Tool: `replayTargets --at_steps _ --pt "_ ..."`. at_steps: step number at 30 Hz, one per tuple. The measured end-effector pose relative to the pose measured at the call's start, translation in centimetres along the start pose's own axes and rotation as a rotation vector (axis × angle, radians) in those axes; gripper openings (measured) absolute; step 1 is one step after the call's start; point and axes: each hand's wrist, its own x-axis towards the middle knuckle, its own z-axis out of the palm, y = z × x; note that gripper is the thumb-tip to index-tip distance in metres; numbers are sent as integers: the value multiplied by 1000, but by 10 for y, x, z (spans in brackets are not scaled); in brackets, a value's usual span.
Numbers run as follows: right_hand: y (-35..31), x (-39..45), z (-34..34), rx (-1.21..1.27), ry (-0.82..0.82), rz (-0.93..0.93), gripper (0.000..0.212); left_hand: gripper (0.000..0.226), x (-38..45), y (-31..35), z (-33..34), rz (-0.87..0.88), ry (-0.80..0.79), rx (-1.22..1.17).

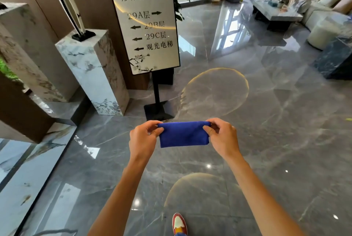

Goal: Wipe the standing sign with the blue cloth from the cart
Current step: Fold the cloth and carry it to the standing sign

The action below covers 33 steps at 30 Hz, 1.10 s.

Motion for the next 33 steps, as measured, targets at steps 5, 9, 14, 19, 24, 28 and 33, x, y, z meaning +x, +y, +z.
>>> replayTargets --at_steps 5,9,14,19,24,28,33 --pt "3 69 5 4 -43 5 9 38 54 3 21 -29 53 -1" --pt "0 109 16 34 -65 -23 10 26 88 1 25 -41 64 -28" --pt "0 155 33 46 -88 -36 10 22 131 -3 29 -56 72 -41" --pt "-1 208 55 41 -89 -37 9 19 185 -9 36 -41 66 -47" --pt "-8 276 84 55 -86 -30 9 19 255 -18 43 -22 91 -94" --pt "-19 335 108 50 -95 -33 15 22 320 -25 46 -41 95 -127" --pt "-28 401 131 65 -86 7 11 28 389 -34 53 -42 63 -187"
